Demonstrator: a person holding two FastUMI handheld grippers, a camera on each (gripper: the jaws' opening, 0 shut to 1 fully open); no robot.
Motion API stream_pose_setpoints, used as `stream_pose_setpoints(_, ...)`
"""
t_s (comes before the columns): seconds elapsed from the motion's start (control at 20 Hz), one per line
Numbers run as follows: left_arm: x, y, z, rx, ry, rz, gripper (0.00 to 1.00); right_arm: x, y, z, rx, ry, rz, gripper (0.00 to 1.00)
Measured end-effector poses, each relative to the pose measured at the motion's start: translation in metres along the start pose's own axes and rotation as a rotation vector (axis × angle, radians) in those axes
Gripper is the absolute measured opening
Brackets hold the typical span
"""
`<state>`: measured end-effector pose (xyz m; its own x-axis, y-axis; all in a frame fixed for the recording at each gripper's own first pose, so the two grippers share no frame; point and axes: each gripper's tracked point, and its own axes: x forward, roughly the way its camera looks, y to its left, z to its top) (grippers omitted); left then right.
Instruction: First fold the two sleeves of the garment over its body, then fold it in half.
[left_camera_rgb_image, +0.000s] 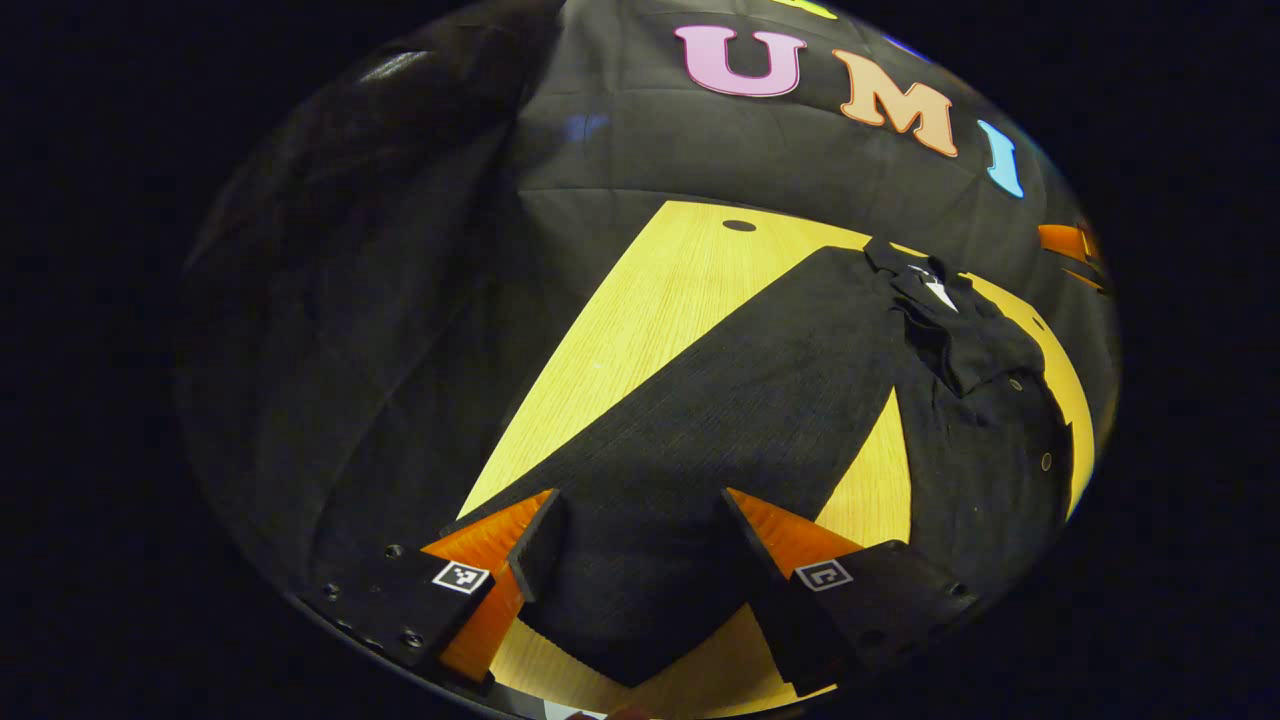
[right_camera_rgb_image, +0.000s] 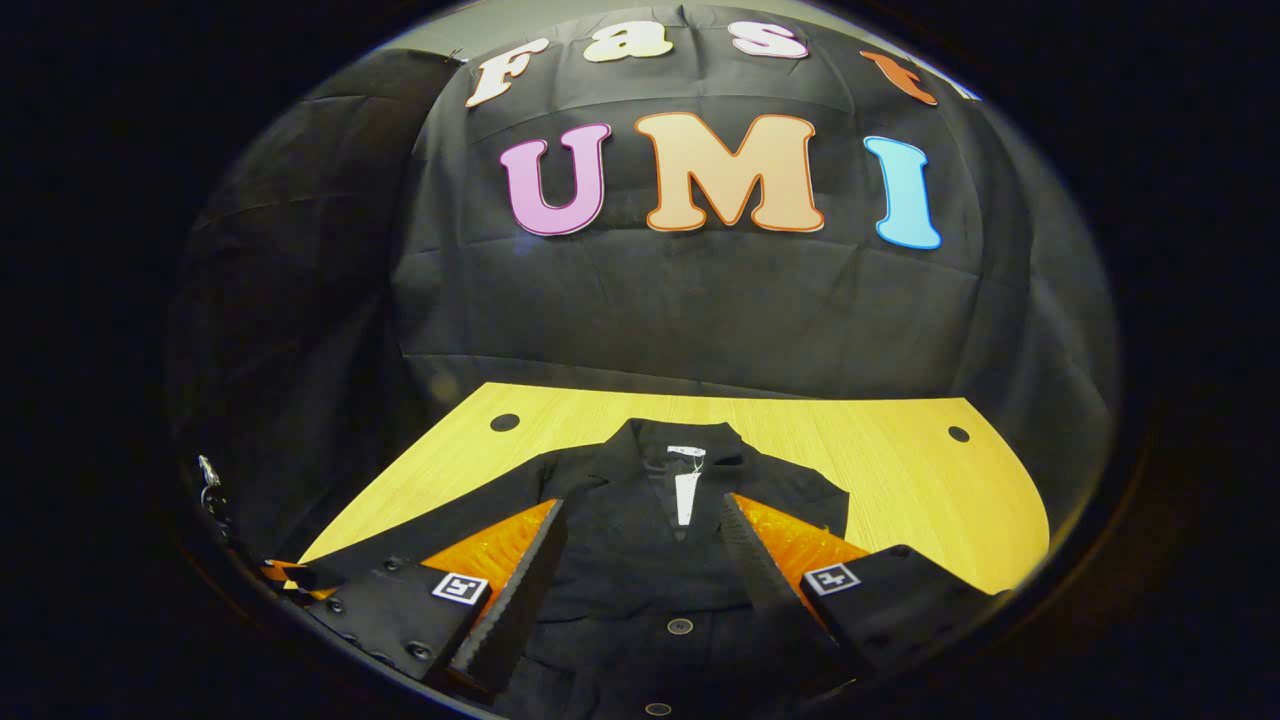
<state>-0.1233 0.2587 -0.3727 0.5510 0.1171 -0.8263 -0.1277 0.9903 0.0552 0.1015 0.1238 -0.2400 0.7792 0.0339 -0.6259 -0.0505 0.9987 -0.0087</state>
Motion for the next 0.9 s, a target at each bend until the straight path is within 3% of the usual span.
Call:
stream_pose_setpoints(0.15,0.001,-0.002,0.000,-0.002,-0.012,-0.006,0.94,-0.006,-0.009,0.002,0.019,-0.015,-0.007,0.98)
stream_pose_setpoints(0.3,0.002,-0.008,0.002,-0.020,-0.046,-0.016,0.50,-0.012,-0.018,-0.002,0.027,-0.018,-0.012,0.99)
stream_pose_setpoints(0.4,0.003,-0.013,0.006,-0.050,-0.085,-0.005,0.12,-0.015,-0.026,-0.005,0.034,-0.018,-0.015,0.99)
stream_pose_setpoints(0.45,0.003,-0.015,0.005,-0.048,-0.091,0.005,0.05,-0.017,-0.031,-0.006,0.038,-0.020,-0.019,0.99)
stream_pose_setpoints(0.55,0.004,-0.016,0.006,-0.046,-0.099,0.015,0.00,-0.020,-0.040,-0.010,0.047,-0.019,-0.022,0.98)
stream_pose_setpoints(0.65,0.002,-0.016,0.010,-0.072,-0.095,0.019,0.00,-0.024,-0.050,-0.012,0.054,-0.017,-0.030,1.00)
stream_pose_setpoints(0.75,-0.002,-0.016,0.023,-0.096,-0.126,0.030,0.00,-0.028,-0.061,-0.010,0.064,-0.028,-0.037,0.94)
stream_pose_setpoints(0.9,-0.010,-0.020,0.054,-0.087,-0.187,0.037,0.00,-0.037,-0.074,-0.009,0.081,-0.051,-0.045,0.98)
